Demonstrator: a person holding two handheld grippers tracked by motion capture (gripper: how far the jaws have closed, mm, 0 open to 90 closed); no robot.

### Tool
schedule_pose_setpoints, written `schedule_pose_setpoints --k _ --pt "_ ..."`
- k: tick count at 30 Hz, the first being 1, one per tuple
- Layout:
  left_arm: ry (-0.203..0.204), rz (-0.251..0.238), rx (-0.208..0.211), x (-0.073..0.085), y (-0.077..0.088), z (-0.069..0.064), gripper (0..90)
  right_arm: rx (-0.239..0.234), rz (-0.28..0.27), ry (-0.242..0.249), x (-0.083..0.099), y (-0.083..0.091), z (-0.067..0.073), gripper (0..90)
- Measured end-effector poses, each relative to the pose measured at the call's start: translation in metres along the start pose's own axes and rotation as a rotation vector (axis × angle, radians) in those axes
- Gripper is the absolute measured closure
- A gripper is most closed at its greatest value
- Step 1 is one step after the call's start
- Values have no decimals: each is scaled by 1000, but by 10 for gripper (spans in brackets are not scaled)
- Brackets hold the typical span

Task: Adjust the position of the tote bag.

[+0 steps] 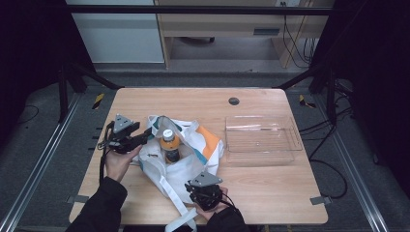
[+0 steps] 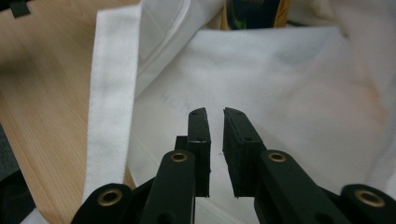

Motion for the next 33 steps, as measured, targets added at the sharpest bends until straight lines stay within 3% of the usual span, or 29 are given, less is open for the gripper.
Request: schedule_pose_setpoints --k 8,12,18,25,33 --pt "-16 13 -6 16 30 -3 449 5 -70 3 -20 17 -6 761" --pt "-33 25 -13 24 37 -7 450 4 -107 -7 -30 26 -12 744" --pt "-28 42 14 43 46 -17 451 19 -154 -17 -44 37 -22 726" --pt "-7 42 18 51 46 -20 453 53 -204 -14 -58 43 -32 707" --pt "2 75 13 62 33 -15 509 95 -189 -24 -67 31 -41 679"
Point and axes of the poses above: each handheld gripper's, and its own axes: y roughly backward along the jaws, x roughly out of its underside, z roughly to its left, the point moved 6 cm from there along -y, roughly forward along the jaws, and after that the axes turned 7 degrees about -y, right-handed, at the moved point
